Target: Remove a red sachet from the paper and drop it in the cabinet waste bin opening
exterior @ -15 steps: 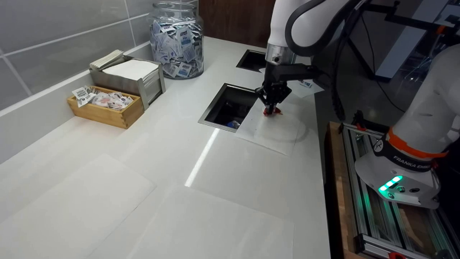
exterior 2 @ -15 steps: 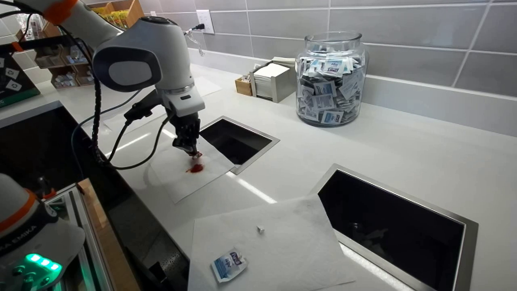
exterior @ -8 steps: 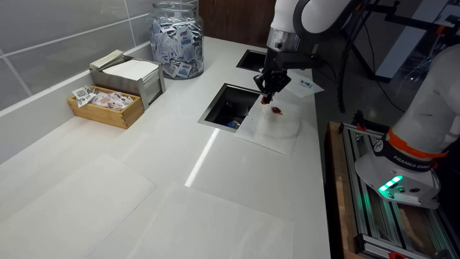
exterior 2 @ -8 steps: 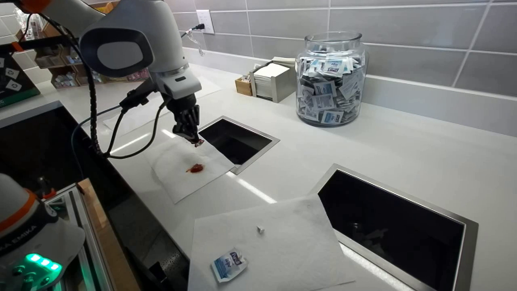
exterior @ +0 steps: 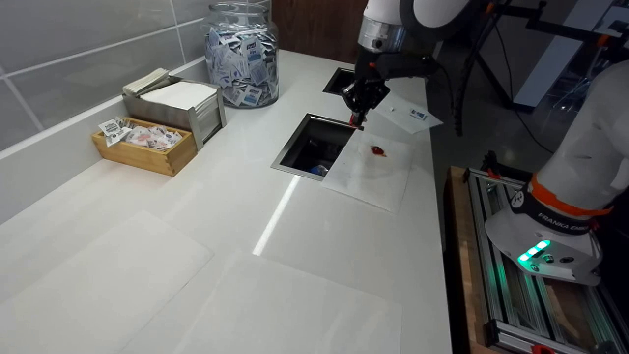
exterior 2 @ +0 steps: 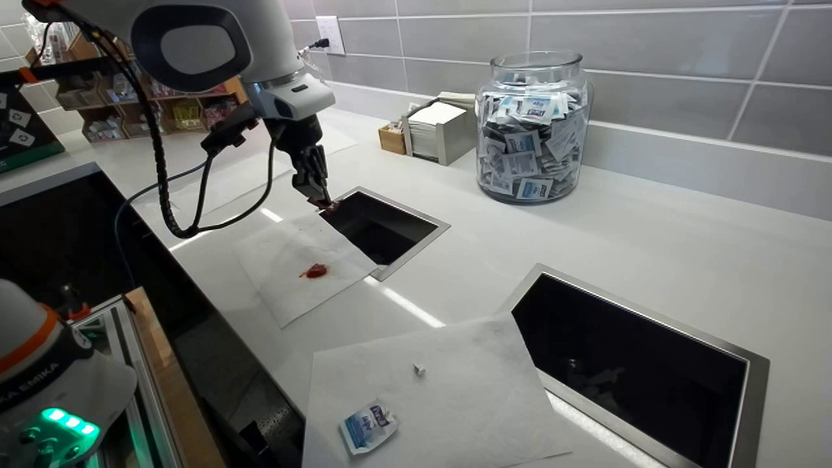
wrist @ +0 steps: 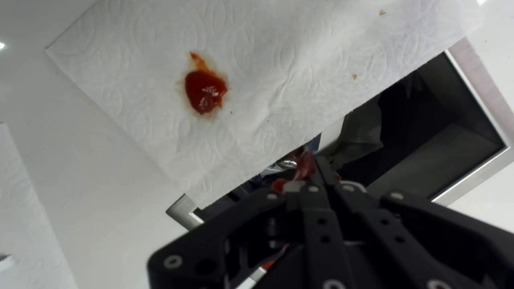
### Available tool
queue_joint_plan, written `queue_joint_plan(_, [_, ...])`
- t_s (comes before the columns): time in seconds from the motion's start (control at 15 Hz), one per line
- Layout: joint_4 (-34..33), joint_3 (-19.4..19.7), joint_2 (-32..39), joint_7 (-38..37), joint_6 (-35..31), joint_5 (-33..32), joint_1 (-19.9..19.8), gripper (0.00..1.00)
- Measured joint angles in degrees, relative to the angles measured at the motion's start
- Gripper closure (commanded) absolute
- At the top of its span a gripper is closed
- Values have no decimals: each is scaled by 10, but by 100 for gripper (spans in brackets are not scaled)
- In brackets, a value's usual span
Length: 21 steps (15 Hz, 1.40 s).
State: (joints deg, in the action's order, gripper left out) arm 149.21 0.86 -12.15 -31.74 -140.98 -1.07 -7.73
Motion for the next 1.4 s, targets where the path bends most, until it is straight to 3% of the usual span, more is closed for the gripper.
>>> queue_joint_plan(0.33, [-49,-1,11,46,43,-34,0,100])
queue_joint_plan(0.73, [-89,-1,50,111,48,-39,9,100])
queue_joint_plan(1.4, [-106,-1,91,140,48,-42,25,98])
